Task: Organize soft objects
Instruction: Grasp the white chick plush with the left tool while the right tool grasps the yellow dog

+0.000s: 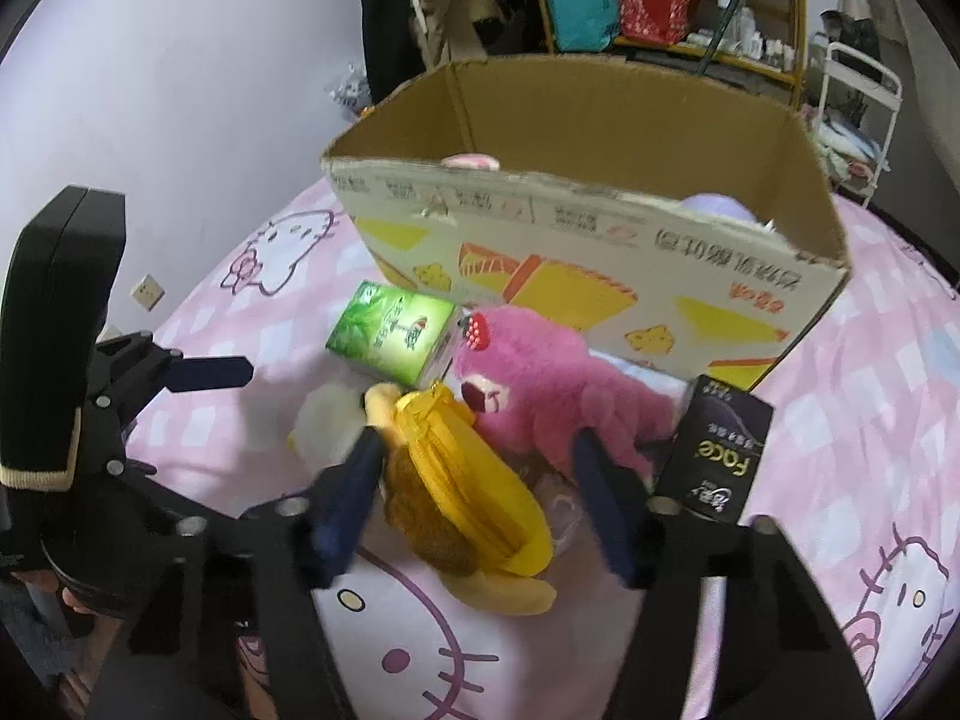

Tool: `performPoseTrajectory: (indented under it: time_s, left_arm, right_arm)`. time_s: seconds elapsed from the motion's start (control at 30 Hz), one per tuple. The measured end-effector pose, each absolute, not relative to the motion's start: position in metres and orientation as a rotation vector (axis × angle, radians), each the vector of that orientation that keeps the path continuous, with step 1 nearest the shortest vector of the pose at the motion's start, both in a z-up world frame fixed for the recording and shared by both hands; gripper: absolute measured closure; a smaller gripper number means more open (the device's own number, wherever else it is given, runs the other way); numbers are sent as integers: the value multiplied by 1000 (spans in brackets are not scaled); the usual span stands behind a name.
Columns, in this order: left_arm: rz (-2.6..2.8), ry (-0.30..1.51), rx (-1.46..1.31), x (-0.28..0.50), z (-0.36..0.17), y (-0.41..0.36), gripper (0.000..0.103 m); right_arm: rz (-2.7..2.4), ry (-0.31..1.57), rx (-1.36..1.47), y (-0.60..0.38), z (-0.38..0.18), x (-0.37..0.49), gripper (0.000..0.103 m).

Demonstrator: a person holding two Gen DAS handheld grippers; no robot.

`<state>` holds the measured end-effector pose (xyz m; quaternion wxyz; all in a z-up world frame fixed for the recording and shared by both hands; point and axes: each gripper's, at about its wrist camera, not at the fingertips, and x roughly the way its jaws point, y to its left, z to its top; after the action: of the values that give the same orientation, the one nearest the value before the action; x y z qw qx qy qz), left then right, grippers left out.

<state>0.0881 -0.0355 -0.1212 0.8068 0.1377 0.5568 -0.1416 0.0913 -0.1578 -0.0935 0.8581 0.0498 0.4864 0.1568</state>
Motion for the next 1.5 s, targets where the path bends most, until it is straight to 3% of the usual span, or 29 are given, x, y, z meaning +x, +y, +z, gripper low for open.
performPoseTrajectory:
  time_s: [0.07,0.2,0.6,0.77,0.9,1.03,1.23,1.37,1.5]
  left_arm:
    - [-306,1205,291,91,-125,-35,7]
    - [-310,1226,283,96,-133,-37,7]
    - [-333,1237,291,100,-147,-48,8]
    - [-306,1233,291,102,-149,-50,15]
    - [-327,1251,275,106,-153,-50,35]
    - [-355,1246,244,107,-152,-48,67]
    - [-360,1221,169,107,-143,-39,77]
    - [-364,1193,171,105,-136,-37,77]
    - [-386,1176,170,99,-132,-37,77]
  right_arm:
    - [347,1027,116,-157,-95,92,60]
    - [353,1026,113,-158,-95,94,68]
    - [355,1030,156,-165,-97,96,70]
    - [350,1031,158,-166,-95,94,71]
    - [341,1027,165,-166,-96,93,71]
    - [335,1019,157,-165,-95,90,72]
    - [305,996,157,-165,-91,83,76]
    - [292,961,154,-165,-83,75,85]
    - [274,934,157,-166,-76,68,86]
